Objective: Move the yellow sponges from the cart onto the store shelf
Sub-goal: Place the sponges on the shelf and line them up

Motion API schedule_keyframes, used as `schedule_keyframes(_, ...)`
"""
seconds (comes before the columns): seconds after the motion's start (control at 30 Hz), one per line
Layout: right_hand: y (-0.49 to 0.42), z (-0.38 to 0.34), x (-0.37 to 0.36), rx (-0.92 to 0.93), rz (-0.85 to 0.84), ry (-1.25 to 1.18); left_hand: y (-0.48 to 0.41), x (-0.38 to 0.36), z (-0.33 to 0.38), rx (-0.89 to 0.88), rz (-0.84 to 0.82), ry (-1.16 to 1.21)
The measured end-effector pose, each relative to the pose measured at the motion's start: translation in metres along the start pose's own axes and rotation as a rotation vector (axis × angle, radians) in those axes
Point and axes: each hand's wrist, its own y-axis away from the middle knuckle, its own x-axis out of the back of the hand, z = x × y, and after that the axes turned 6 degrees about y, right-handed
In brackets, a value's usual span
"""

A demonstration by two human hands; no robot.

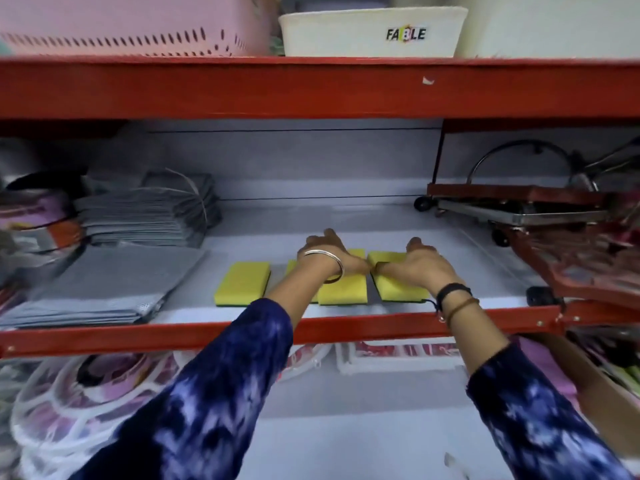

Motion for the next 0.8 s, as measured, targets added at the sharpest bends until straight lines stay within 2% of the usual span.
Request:
schedule_keyframes(0.13,-0.024,0.004,-0.008,-0.020,-0.048,-0.002,-0.018,-0.013,0.006,0.039,-0.030,-0.064)
schedule_keyframes(0.3,-0.035,0.009,-0.016,-0.033,-0.072,0.019,-0.025,-0.017,0.019,-0.003,0.031,-0.108)
schedule_keyframes(0.6,-0.037,0.022,-0.016,-0.069,-0.077,0.021,-0.021,-0.027,0.022,0.021,0.023,-0.086)
schedule_keyframes(0.8,-0.037,0.028,-0.016,-0.074,-0.067,0.008,-0.017,-0.034,0.021,-0.058,0.046,-0.189)
